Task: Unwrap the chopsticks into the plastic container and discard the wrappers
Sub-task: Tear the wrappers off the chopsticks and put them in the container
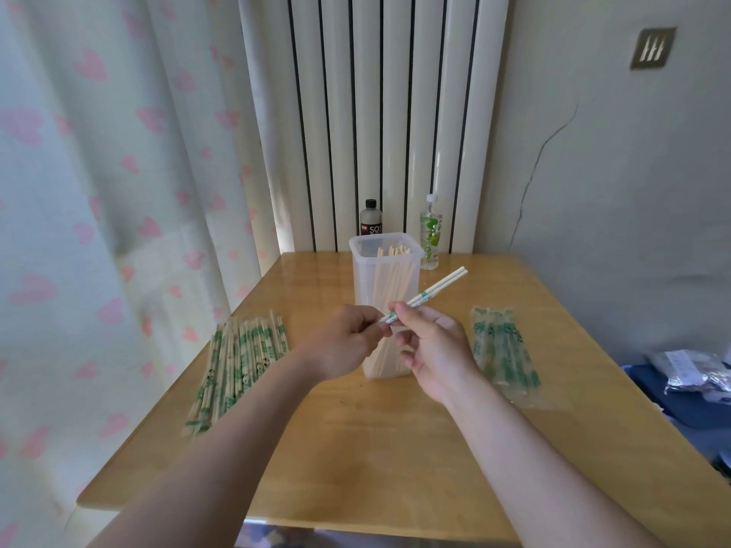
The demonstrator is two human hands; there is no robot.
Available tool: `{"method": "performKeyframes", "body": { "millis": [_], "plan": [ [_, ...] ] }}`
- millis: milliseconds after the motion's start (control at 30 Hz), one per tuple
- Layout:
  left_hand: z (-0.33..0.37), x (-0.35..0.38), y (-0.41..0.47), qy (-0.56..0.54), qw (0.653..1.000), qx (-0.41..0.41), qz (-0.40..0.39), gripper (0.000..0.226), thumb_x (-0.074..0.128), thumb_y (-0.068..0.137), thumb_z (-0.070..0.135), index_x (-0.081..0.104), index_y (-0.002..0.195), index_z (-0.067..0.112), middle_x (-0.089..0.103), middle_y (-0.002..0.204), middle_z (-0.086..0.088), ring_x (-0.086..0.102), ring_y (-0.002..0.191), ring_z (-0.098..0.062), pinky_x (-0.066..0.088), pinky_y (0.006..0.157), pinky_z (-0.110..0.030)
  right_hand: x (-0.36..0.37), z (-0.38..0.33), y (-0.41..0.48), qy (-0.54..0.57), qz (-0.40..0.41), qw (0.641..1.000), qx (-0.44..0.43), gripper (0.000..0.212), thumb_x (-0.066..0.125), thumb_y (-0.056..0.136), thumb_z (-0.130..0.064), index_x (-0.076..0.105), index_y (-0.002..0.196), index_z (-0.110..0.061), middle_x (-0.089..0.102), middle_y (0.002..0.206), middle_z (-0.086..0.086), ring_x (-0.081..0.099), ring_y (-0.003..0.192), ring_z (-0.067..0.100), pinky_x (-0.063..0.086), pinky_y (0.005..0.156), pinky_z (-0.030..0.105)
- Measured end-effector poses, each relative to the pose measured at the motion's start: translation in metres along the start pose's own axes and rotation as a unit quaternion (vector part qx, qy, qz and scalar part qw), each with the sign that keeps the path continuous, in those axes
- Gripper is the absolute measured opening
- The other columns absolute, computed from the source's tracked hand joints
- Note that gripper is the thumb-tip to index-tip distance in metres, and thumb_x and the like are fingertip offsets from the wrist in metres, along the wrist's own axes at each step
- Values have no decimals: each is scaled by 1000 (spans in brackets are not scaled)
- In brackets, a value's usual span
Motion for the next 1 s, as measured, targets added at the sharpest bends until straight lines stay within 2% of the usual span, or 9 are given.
{"method": "performKeyframes", "body": {
  "millis": [100, 267, 467, 600, 767, 867, 933, 967, 1000],
  "plan": [
    [-2, 1, -1, 8, 1000, 5, -6, 30, 53, 104, 21, 62, 80, 5, 49, 60, 3, 40, 51, -8, 35, 52, -21, -9, -6, 2, 11, 24, 1000, -8, 11, 75, 90, -11, 78, 93, -2, 66, 75, 5, 48, 58, 11, 29, 47, 24],
    [2, 0, 0, 11, 1000, 10, -3, 29, 53, 104, 20, 60, 78, 12, 45, 56, 9, 37, 47, -4, 32, 48, -17, -16, -14, 4, 36, 44, 998, -22, 9, 75, 90, -10, 80, 94, -4, 63, 70, -1, 50, 61, 11, 29, 50, 26],
    [4, 2, 2, 17, 1000, 9, 3, 26, 53, 103, 20, 66, 88, 5, 46, 58, 6, 37, 49, -5, 32, 49, -18, -5, -2, 0, 17, 9, 1000, -4, 14, 72, 92, -13, 76, 99, -1, 65, 69, 2, 48, 57, 11, 28, 45, 24],
    [-2, 2, 0, 6, 1000, 3, -6, 27, 52, 104, 20, 65, 93, -2, 44, 56, 8, 36, 48, -6, 32, 49, -19, -19, -11, 4, 17, 33, 999, -10, 12, 77, 88, -11, 79, 94, -1, 64, 72, 2, 49, 59, 11, 29, 47, 25],
    [0, 4, 5, 25, 1000, -6, -7, 24, 51, 104, 21, 66, 89, 11, 46, 56, 8, 37, 46, -3, 33, 50, -18, -20, -12, 3, 36, 42, 998, -15, 11, 74, 89, -9, 79, 96, -1, 60, 67, -1, 48, 58, 10, 28, 47, 24],
    [-9, 7, 5, 62, 997, -41, -30, 23, 51, 103, 33, 66, 92, 20, 60, 66, 4, 54, 58, -13, 43, 59, -28, -22, -5, 2, 26, 50, 998, -9, 13, 76, 89, -11, 79, 96, -2, 60, 68, -1, 48, 58, 11, 28, 48, 26],
    [-15, 12, 4, 122, 988, -72, -58, 37, 48, 97, 54, 65, 110, 24, 70, 93, 2, 65, 85, -20, 51, 75, -35, -21, 2, 1, 15, 52, 999, -4, 11, 77, 89, -12, 79, 93, -2, 61, 70, 3, 47, 58, 13, 29, 47, 26],
    [-15, 13, 5, 140, 985, -79, -57, 48, 47, 93, 63, 62, 120, 26, 70, 103, 1, 65, 92, -20, 52, 78, -36, -20, 5, 0, 10, 52, 999, -2, 11, 77, 89, -12, 78, 91, -1, 62, 71, 5, 47, 58, 13, 29, 46, 26],
    [-13, 13, 6, 138, 986, -78, -46, 51, 46, 92, 65, 60, 124, 27, 69, 104, 1, 66, 92, -18, 53, 78, -35, -19, 8, -1, 7, 50, 999, -1, 12, 77, 89, -13, 77, 90, -1, 64, 73, 7, 47, 58, 13, 29, 46, 26]
  ]
}}
Point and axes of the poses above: each hand's wrist, its own y-axis towards the middle knuckle, its own x-axis out of the palm, z = x × y, the point moved 10 cm from there along y, towards the middle knuckle
